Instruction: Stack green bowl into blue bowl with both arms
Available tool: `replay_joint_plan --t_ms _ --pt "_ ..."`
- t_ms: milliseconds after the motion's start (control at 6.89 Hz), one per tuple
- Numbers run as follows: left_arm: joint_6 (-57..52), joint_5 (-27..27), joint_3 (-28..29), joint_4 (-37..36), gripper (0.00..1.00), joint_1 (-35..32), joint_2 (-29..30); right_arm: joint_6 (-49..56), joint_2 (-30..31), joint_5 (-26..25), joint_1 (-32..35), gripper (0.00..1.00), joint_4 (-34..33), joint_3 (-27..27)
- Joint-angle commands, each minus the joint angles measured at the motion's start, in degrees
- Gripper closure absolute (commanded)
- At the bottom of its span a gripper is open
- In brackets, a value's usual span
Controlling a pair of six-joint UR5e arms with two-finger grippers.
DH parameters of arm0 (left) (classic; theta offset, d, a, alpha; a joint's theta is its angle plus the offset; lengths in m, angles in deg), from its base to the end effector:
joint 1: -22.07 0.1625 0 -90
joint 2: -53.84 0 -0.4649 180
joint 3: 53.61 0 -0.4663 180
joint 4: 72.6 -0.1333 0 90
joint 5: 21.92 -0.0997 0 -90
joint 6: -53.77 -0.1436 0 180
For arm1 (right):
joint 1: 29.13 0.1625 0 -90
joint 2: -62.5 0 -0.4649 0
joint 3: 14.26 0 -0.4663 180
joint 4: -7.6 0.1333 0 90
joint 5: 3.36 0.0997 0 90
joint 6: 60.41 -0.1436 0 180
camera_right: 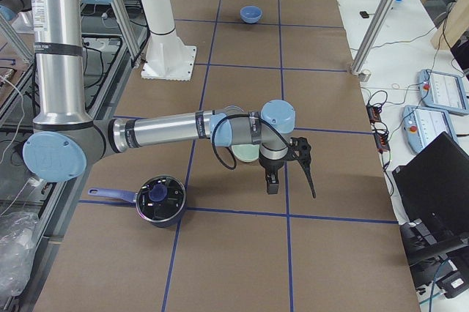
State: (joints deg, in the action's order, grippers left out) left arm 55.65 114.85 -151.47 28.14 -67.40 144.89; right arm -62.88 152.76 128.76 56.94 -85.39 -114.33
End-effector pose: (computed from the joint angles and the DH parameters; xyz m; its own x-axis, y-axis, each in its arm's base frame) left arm -0.0232 -0.5964 0.6142 0.6826 0.2203 -0.6968 0.0137 0.9495 0.3136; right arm -0.0021 -0.5702 0.6419 0.7368 -0.0875 0.6704 0.0363 0.9953 0.0899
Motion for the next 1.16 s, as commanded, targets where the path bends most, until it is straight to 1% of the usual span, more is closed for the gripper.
replay_joint_plan --t_ms 0,145,290,435,580,725,870,1015 --pt "13.2 0.7 -3.0 2.5 0.02 8.9 0.4 -0.1 -0.6 0.1 -0.6 0.00 0.0 0.0" --pt "20.5 0.3 -3.9 5.0 0.02 13.7 0.2 -0.5 -0.6 0.1 -1.1 0.00 0.0 0.0" --pt "26.4 -3.1 -4.1 7.3 0.02 19.7 0.3 -0.5 -0.6 0.1 -1.1 0.00 0.0 0.0" --pt "29.0 -10.5 -4.1 11.1 0.02 26.1 0.0 -0.5 -0.6 0.1 -1.2 0.00 0.0 0.0" --pt "31.7 -13.7 -4.1 12.6 0.02 31.8 0.0 -0.5 -0.6 0.1 -1.2 0.00 0.0 0.0" --pt "34.4 -13.7 -4.1 15.7 0.02 35.6 0.0 -0.5 -0.6 0.1 -1.2 0.00 0.0 0.0" --pt "34.8 -13.7 -4.0 17.2 0.03 37.5 -0.3 -0.5 -0.6 0.1 -1.2 0.00 0.0 0.0" --pt "34.9 -13.8 -3.9 17.3 0.21 39.0 -0.3 -0.5 -0.6 0.0 -1.2 0.00 0.0 0.0"
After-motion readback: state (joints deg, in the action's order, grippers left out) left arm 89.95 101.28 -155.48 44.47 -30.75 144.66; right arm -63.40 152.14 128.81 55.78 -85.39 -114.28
